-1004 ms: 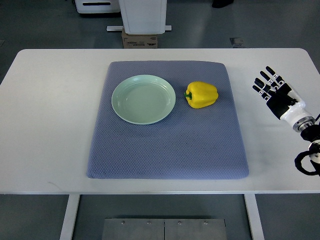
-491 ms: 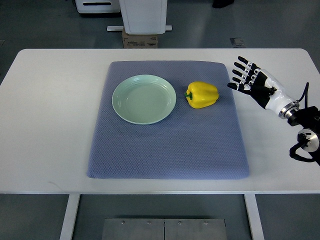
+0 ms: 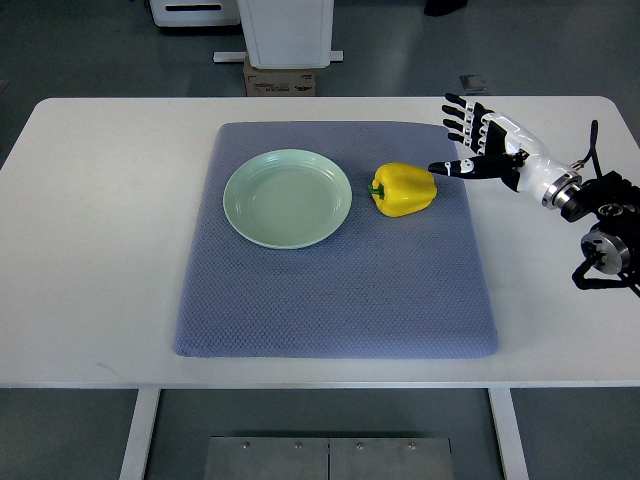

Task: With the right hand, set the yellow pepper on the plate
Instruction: 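Move the open right hand toward the yellow pepper, then close the right hand fingers around the yellow pepper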

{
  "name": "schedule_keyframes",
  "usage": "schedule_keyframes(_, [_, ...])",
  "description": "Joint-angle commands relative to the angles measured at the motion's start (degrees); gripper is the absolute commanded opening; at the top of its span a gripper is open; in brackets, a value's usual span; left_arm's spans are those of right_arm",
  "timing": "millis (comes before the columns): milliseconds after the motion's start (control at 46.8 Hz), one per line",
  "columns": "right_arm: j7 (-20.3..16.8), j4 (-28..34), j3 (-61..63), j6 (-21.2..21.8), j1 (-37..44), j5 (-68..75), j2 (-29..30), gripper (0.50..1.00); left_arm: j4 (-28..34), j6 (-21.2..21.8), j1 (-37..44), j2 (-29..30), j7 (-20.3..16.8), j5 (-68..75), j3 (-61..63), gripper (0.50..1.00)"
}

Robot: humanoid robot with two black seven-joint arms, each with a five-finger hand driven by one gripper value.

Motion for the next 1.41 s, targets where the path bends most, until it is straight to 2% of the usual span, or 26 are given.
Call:
schedule_keyframes(0, [1.0,-0.9,-3.4,-1.5,1.6,-0.2,0.3,1.000,0.0,0.0,0.0,0.0,0.0,0.0,0.0,1.000])
schedule_keyframes(320, [5.9,-3.0,-15.2,-3.0,7.8,-0.3,1.8,1.000,0.0,0.0,0.0,0.0,0.0,0.0,0.0,1.000])
schedule_keyframes(577, [6.0,-4.0,-19.0,-4.0,10.3,-3.1,4.6,1.000,0.0,0.0,0.0,0.0,0.0,0.0,0.0,1.000])
schedule_keyframes(961, [6.2,-14.0,-23.0,-4.1,11.8,-8.4,12.0,1.000,0.0,0.0,0.0,0.0,0.0,0.0,0.0,1.000])
schedule_keyframes(1388, [7.3,-16.6,-26.7,-5.3,12.1,-11.5,13.4,1.000,0.0,0.0,0.0,0.0,0.0,0.0,0.0,1.000])
